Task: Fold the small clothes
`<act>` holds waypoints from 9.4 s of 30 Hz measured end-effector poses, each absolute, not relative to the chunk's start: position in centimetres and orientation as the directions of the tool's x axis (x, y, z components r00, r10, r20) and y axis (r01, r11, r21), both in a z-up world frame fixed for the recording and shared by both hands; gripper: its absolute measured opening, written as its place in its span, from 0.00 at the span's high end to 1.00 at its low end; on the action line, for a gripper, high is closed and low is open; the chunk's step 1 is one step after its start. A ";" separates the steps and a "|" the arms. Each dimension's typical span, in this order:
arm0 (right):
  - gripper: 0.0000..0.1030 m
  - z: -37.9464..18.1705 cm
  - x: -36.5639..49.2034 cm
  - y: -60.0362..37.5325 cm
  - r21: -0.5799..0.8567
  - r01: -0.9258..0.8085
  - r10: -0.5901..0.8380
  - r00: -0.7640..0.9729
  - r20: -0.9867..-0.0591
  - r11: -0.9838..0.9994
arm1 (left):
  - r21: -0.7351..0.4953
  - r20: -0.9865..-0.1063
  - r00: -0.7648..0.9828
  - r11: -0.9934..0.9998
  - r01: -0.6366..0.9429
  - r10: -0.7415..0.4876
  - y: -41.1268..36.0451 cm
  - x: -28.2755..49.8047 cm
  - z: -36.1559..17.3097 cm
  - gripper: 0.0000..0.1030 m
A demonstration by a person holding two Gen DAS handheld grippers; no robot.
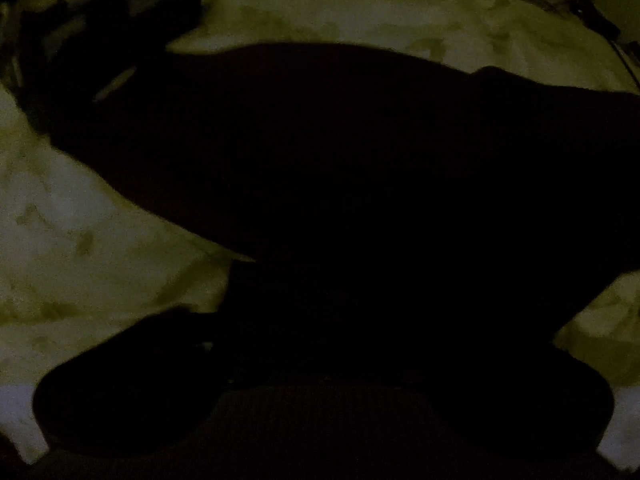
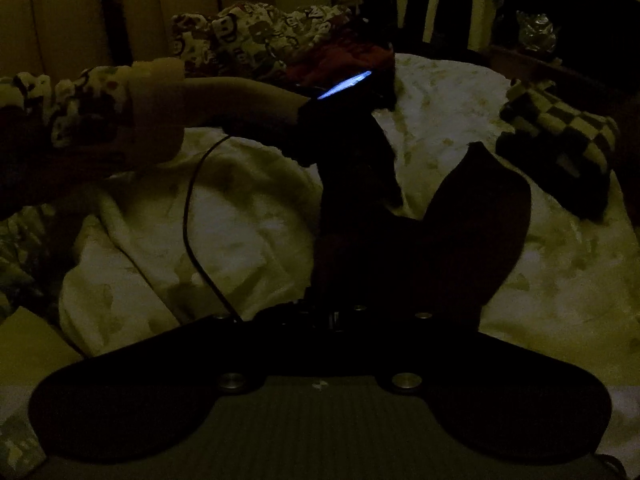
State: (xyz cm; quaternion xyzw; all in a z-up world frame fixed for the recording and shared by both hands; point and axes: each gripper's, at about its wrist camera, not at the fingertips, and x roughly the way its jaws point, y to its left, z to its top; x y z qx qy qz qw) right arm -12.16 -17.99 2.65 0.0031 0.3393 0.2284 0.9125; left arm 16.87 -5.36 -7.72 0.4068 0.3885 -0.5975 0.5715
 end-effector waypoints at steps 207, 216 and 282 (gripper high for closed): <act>0.93 2.8 -10.9 -59.0 0.204 0.618 -0.387 0.681 -0.621 0.759 | 0.254 -0.719 0.641 0.757 0.602 -0.268 15.8 13.1 7.9 0.18; 0.93 3.8 -8.3 -59.6 0.181 0.591 -0.369 0.682 -0.631 0.786 | -0.059 -0.727 0.325 0.526 0.848 -0.605 3.8 11.6 6.5 0.08; 0.62 -8.2 7.7 -33.7 0.312 -0.024 0.261 0.613 -0.746 0.950 | -0.001 -0.890 0.231 0.509 0.861 -0.393 -4.8 12.5 -10.8 0.19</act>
